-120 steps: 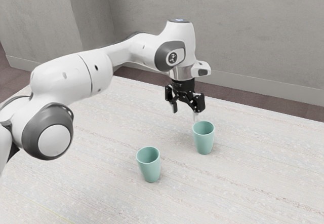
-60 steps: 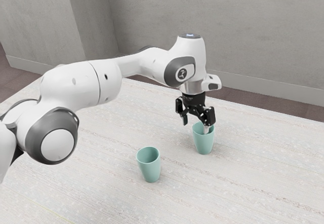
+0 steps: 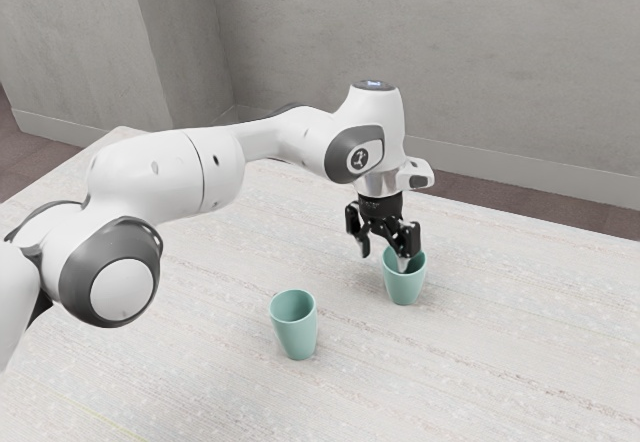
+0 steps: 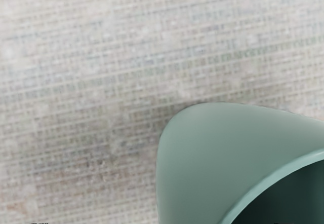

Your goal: Place the right cup onto the left cup

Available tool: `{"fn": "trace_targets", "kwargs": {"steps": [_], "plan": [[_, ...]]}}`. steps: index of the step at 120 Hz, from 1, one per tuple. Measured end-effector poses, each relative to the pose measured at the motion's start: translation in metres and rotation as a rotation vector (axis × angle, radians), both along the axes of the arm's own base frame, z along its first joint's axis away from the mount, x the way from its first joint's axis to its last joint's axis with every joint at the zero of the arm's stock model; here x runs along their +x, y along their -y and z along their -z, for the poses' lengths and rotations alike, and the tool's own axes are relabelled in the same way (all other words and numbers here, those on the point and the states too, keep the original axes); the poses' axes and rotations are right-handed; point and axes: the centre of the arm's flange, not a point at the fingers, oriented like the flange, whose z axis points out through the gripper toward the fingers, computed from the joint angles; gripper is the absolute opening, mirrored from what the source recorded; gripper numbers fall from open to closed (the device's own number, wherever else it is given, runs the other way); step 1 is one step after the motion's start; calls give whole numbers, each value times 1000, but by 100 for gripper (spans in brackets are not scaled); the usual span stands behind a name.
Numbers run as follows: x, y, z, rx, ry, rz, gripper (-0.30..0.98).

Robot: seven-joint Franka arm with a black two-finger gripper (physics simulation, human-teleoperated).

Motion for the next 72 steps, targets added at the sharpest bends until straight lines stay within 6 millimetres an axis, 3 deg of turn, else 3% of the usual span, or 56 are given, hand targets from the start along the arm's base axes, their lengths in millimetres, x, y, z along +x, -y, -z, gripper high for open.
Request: {"fn": "trace_targets", "kwargs": {"steps": [11, 22, 55, 60, 72], "plan": [[1, -1, 0, 1, 3, -2, 25], [0, 1, 0, 1, 4, -3, 10], [-1, 5, -4, 2, 11, -8, -6], [-1, 5, -13, 2, 21, -8, -7], [-5, 1, -65, 14, 78, -4, -8]]}}
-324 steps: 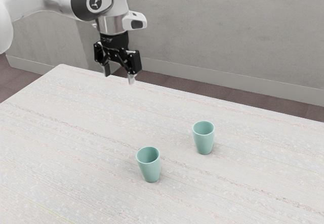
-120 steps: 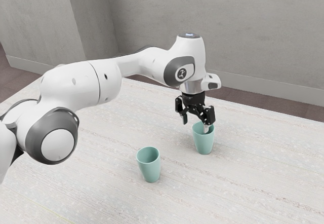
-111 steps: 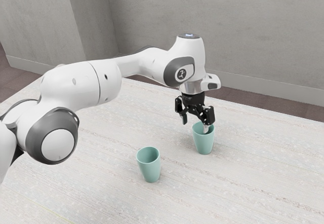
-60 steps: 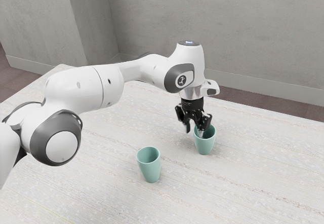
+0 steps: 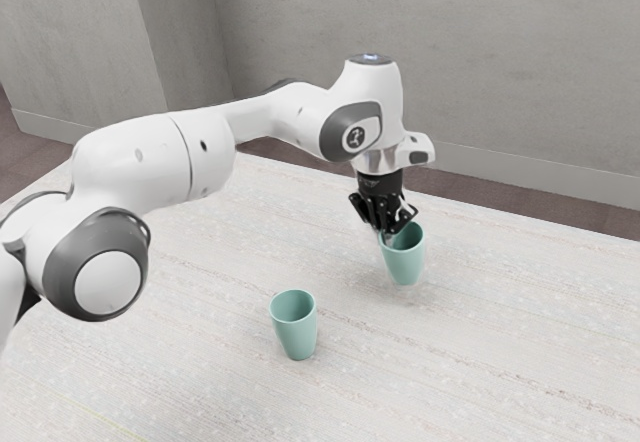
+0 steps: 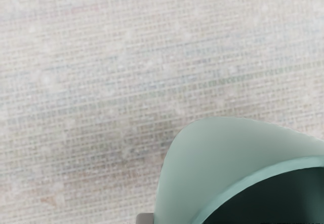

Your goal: Place the right cup onto the left cup

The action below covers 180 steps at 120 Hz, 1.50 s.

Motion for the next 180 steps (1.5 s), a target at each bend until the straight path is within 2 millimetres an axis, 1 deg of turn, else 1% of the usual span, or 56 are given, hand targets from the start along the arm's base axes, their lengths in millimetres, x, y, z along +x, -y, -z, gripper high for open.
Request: {"fn": "trace_targets", "kwargs": {"steps": [10, 13, 19, 27, 44, 59, 72, 84, 93, 100, 124, 133, 141, 152, 170, 180], "plan": [[-17, -2, -38, 16, 20, 8, -8], [-21, -4, -46, 21, 23, 8, -9], [-29, -9, -53, 32, 16, 7, -9], [-38, -20, -55, 43, -2, -3, -9], [-62, -54, -74, 62, -17, -43, -10], [-86, -68, -93, 74, -18, -61, -10], [-109, -87, -101, 79, -26, -95, -10], [-127, -109, -99, 83, -38, -134, -10], [-130, -124, -94, 79, -47, -162, -10], [-133, -128, -85, 77, -56, -171, -10], [-132, -126, -71, 66, -58, -175, -10], [-140, -125, -57, 69, -74, -173, -10], [-145, -122, -50, 70, -79, -169, -10], [-150, -119, -49, 69, -74, -164, -10], [-152, -115, -51, 66, -62, -162, -10], [-157, -105, -57, 64, -49, -147, -10]]}}
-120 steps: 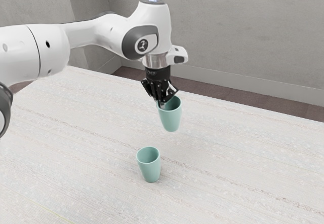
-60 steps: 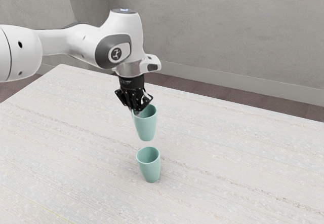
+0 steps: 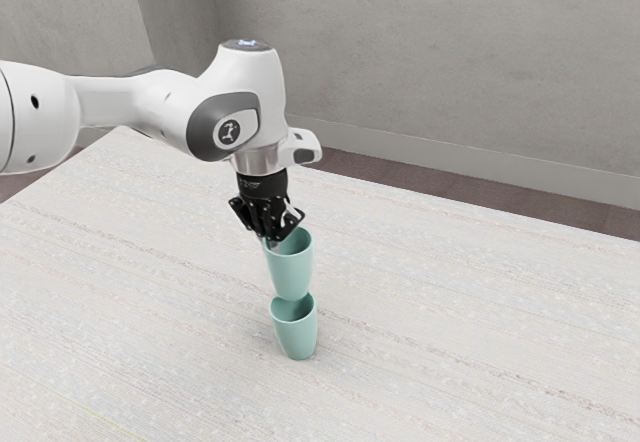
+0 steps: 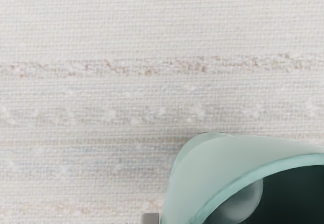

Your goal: Place the right cup onto the left cup

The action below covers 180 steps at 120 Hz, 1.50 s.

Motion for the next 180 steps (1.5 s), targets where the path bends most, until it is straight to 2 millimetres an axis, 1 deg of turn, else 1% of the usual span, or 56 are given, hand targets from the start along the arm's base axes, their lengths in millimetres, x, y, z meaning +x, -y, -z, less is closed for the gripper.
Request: {"fn": "trace_targets", "kwargs": {"steps": [11, 38, 47, 59, 75, 111, 129, 136, 147, 159, 165, 180], "plan": [[-3, 9, -2, -1, 5, 13, -10], [-6, 16, 3, 2, -3, 15, -10], [-8, 16, 6, 4, -9, 13, -10], [-13, 13, 3, 5, -5, 5, -10], [-15, 7, 4, 6, -8, -10, -10], [-12, 9, 19, 0, -13, -22, -10], [-11, 9, 21, -7, -12, -27, 23], [-10, 9, 21, -8, -11, -28, 34], [-10, 9, 20, -10, -8, -28, 46], [-10, 9, 17, -12, -2, -28, 55], [-7, 10, 7, -14, 11, -27, 58], [7, 13, -46, -22, 67, -20, 62]]}}
